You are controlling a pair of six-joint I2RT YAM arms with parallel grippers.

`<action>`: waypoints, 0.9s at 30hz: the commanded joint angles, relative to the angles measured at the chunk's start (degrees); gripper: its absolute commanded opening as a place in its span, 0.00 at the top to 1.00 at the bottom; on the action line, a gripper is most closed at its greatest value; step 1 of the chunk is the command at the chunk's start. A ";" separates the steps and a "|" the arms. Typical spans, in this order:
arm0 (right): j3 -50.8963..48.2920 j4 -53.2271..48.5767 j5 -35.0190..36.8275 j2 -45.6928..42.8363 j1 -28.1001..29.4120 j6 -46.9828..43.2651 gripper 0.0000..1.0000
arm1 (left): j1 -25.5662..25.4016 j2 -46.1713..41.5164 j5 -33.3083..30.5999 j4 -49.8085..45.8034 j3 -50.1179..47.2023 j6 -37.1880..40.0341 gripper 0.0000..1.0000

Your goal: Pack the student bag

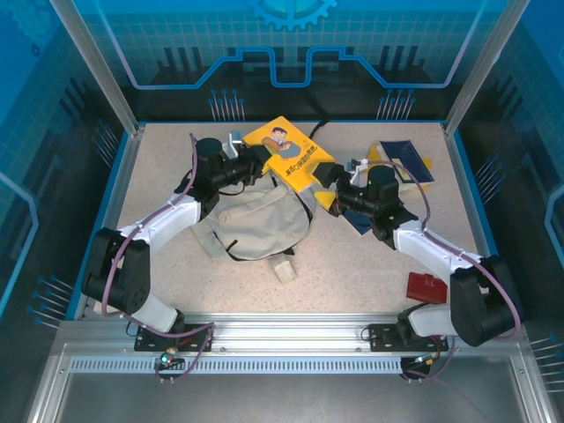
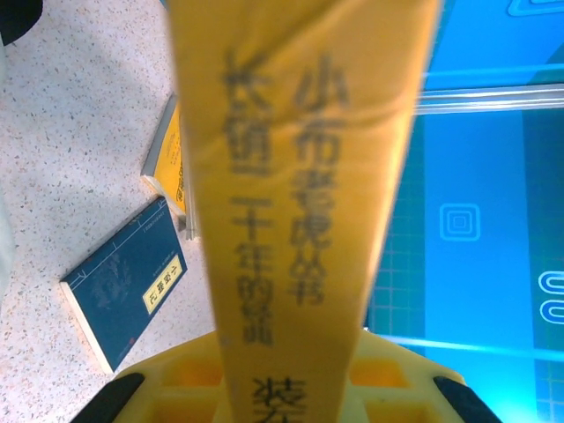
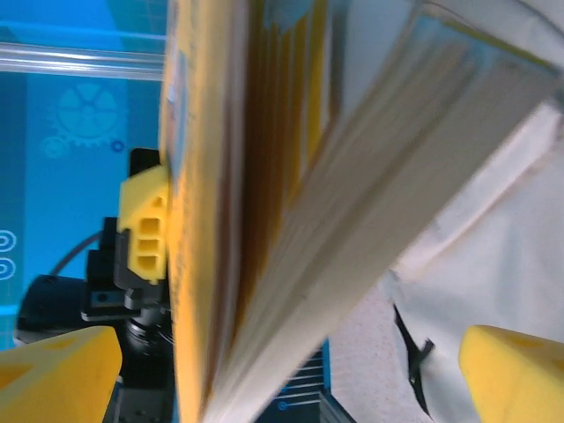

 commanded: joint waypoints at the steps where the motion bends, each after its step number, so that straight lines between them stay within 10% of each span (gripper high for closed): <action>1: -0.12 9.68 1.21 2.30 1.43 5.93 0.05 | 0.06 -0.93 -0.39 7.20 -1.37 -3.68 1.00; 21: 0.10 17.36 10.27 6.11 3.40 12.84 0.72 | 0.05 -1.08 0.82 8.79 -3.94 -5.47 0.98; 27: 0.35 5.62 13.01 1.59 2.76 4.32 0.87 | 0.31 -3.12 0.96 -3.70 -4.11 1.64 0.59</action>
